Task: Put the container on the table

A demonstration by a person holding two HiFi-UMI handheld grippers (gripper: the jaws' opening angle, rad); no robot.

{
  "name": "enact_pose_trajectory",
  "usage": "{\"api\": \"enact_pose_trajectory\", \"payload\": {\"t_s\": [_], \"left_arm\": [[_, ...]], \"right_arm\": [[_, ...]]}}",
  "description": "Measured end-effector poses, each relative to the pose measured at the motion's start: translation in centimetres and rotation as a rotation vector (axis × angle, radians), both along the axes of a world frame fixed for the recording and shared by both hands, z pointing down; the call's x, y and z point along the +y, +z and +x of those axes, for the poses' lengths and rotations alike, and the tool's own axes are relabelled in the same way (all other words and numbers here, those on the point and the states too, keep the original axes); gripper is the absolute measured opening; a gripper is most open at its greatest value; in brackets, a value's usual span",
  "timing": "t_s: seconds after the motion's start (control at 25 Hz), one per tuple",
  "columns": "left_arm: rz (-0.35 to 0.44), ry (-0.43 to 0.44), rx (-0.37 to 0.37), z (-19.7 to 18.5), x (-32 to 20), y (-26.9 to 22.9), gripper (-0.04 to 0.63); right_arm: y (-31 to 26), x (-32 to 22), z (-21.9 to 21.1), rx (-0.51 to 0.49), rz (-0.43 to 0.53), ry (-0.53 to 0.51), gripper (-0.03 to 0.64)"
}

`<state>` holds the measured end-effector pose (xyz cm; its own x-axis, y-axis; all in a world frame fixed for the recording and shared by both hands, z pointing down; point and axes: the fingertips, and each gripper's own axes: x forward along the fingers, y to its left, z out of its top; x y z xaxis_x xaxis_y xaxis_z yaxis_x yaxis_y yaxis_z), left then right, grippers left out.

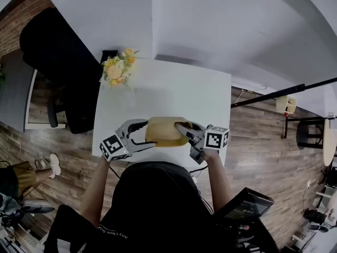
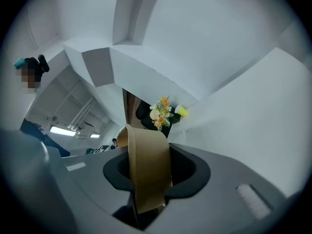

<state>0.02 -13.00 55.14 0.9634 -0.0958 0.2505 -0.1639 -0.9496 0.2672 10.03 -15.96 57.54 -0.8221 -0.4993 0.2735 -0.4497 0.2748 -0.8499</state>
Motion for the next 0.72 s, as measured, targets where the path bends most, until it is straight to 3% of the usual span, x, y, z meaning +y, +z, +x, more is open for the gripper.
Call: {"api": "enact_pose_trajectory", "payload": {"t_s": [0.08,0.16,0.28,0.48,0.72], "left_arm": [[0.161,0.039,-0.048,0.2,0.9,0.4,0.369],[0.216,0.043,-0.054,0.2,1.2,0.7,0.387],[0.217,-0.011,-0.046,0.1,0.5,0.9,0.403],[0.215,-0.043,-0.135,-0.2,0.2,2.7,0.399],[0.181,-0.046,-0.163,-0.1,1.8,3.9,0.303]], "right_arm": [[0.0,0.1,-0.2,-0.014,-0.011,-0.012,0.137],[0.2,0.3,-0.2,-0.011,-0.016,-0.022,0.138],[1.3,0.3,0.7,0.039,-0.044,0.003,0.137],[4.9,-0.4,2.6,0.031,-0.182,0.127,0.137],[9.0,-2.6,4.0,0.074,-0.225,0.208,0.138]]}}
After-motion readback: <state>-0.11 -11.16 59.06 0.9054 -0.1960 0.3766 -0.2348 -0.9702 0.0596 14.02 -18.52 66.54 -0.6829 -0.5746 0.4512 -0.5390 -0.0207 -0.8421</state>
